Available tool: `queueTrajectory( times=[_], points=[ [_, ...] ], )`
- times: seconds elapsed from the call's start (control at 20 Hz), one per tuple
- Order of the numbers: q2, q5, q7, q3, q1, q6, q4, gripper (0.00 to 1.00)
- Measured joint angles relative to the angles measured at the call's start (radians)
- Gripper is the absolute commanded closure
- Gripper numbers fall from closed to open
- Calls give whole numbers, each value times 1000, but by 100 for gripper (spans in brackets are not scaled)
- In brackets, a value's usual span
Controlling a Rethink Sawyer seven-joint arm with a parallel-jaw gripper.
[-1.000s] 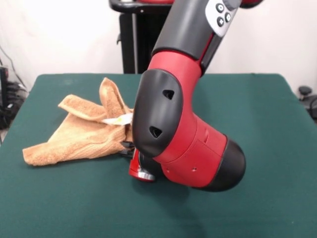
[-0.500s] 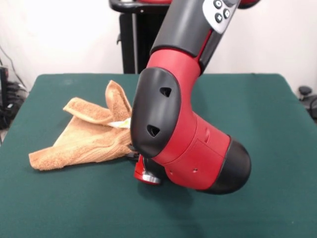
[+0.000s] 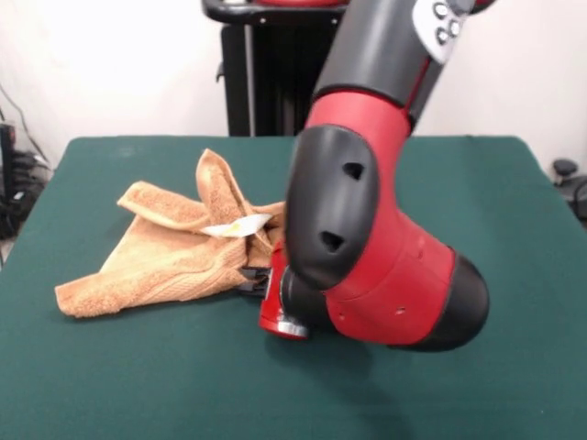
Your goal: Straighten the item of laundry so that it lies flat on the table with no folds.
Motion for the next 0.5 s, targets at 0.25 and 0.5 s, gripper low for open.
queueTrajectory(
  times=[0.25,0.5],
  points=[
    [-4,-102,0,36,92,-123,88,100],
    [-10,-232,0,84,218,-344,233,100]
  ],
)
